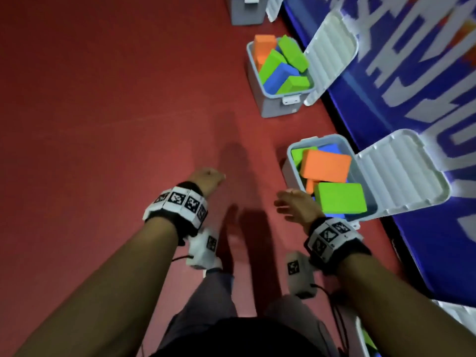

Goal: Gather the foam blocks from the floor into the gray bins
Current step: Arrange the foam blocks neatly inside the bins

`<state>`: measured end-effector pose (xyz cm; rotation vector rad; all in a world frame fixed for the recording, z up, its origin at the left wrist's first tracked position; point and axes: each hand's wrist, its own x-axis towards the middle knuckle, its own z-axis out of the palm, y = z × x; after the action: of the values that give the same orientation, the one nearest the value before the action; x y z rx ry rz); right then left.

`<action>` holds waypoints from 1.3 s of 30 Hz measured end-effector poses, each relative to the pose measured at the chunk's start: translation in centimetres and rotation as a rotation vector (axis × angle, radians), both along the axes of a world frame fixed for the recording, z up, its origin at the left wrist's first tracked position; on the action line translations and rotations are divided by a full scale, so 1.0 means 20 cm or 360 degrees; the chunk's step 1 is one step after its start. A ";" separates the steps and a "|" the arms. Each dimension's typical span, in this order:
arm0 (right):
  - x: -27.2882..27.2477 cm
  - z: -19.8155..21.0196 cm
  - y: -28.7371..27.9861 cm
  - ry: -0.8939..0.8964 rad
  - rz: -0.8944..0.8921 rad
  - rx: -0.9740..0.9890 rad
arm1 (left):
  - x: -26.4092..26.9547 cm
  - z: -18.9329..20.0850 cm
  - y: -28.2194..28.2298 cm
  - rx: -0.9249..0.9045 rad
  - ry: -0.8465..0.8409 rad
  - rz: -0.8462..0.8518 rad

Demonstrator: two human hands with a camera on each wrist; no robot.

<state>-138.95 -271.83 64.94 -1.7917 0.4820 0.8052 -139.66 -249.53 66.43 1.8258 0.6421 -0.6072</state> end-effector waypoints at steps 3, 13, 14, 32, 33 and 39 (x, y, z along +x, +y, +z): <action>0.16 -0.03 0.16 0.0054 0.0066 -0.0091 | 0.24 -0.07 0.19 -0.0192 -0.0001 0.0245; 1.11 -0.26 0.45 0.0206 -0.0209 -0.0191 | 0.98 -0.35 0.79 0.0470 0.0119 0.0544; 1.23 -0.28 0.50 0.0209 -0.0208 -0.0203 | 1.13 -0.35 0.81 0.0475 0.0099 0.0512; 3.36 -0.44 1.40 0.0441 -0.0100 -0.0208 | 2.92 -0.49 1.79 0.0031 0.0437 0.0724; 3.50 -0.44 1.48 0.0412 -0.0142 -0.0204 | 3.07 -0.49 1.87 0.0010 0.0453 0.0734; 4.30 -0.37 1.89 0.0215 -0.0351 -0.0196 | 4.08 -0.34 2.23 -0.0152 0.0474 0.0646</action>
<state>-52.85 -233.98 57.63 -1.7651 0.8185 0.7581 -58.02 -204.89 59.55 1.4694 1.1306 -0.6249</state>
